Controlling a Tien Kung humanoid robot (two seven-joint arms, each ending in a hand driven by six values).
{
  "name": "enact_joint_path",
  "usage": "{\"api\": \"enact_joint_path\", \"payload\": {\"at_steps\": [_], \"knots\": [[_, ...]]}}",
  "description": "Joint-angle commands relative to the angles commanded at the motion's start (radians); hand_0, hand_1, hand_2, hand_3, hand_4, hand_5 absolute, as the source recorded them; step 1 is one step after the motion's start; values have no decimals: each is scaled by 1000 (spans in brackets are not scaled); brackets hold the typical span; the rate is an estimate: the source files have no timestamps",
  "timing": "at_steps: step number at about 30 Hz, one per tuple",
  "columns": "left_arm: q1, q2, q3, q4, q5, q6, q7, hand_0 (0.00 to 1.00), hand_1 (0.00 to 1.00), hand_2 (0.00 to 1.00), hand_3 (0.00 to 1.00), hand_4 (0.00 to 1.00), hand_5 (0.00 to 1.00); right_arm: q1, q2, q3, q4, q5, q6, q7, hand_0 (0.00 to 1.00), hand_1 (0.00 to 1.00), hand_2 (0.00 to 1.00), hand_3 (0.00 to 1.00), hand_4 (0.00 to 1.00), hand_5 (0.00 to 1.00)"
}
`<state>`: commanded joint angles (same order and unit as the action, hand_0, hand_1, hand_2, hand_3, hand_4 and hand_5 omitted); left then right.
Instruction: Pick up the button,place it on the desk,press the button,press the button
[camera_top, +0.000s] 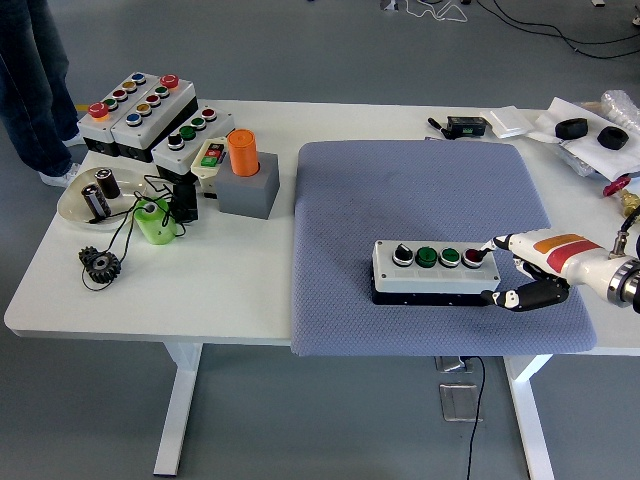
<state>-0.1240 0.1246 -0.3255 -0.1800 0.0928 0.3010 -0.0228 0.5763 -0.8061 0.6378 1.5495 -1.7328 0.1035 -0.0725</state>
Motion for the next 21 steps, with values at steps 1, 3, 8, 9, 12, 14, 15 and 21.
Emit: {"api": "enact_joint_path", "payload": {"at_steps": [1, 3, 8, 9, 12, 14, 15, 21], "knots": [[0, 0, -3, 0, 2, 0, 0, 656, 712, 707, 496, 324, 998, 2, 0, -2, 2, -2, 0, -1, 65, 2, 38, 770, 734, 627], [0, 0, -4, 0, 5, 0, 1, 656, 712, 707, 496, 324, 998, -1, -1, 5, 8, -4, -2, -1, 65, 2, 38, 770, 734, 627], [1, -1, -12, 0, 12, 1, 3, 655, 712, 707, 495, 324, 998, -15, -2, 70, 47, -11, -20, 1, 65, 2, 38, 769, 735, 629], [1, -1, -13, 0, 14, 1, 3, 655, 712, 707, 495, 324, 998, -13, -2, 77, 54, -12, -22, 1, 65, 2, 38, 769, 735, 629], [0, -1, -13, 0, 15, 1, 4, 655, 712, 707, 495, 324, 998, -5, 3, 84, 68, -13, -26, 1, 65, 2, 38, 769, 735, 629], [0, -1, -16, 0, 19, 1, 6, 654, 712, 706, 496, 324, 998, 2, 13, 78, 69, -14, -28, 0, 65, 2, 39, 769, 729, 626], [0, -1, -17, 0, 20, 2, 6, 654, 712, 706, 496, 324, 998, 4, 15, 76, 69, -14, -28, -1, 65, 2, 39, 769, 729, 626], [0, -3, -6, 0, 9, 1, 5, 654, 711, 705, 495, 322, 998, 19, 50, 36, 53, -21, -23, -8, 65, 2, 39, 768, 724, 623]]}}
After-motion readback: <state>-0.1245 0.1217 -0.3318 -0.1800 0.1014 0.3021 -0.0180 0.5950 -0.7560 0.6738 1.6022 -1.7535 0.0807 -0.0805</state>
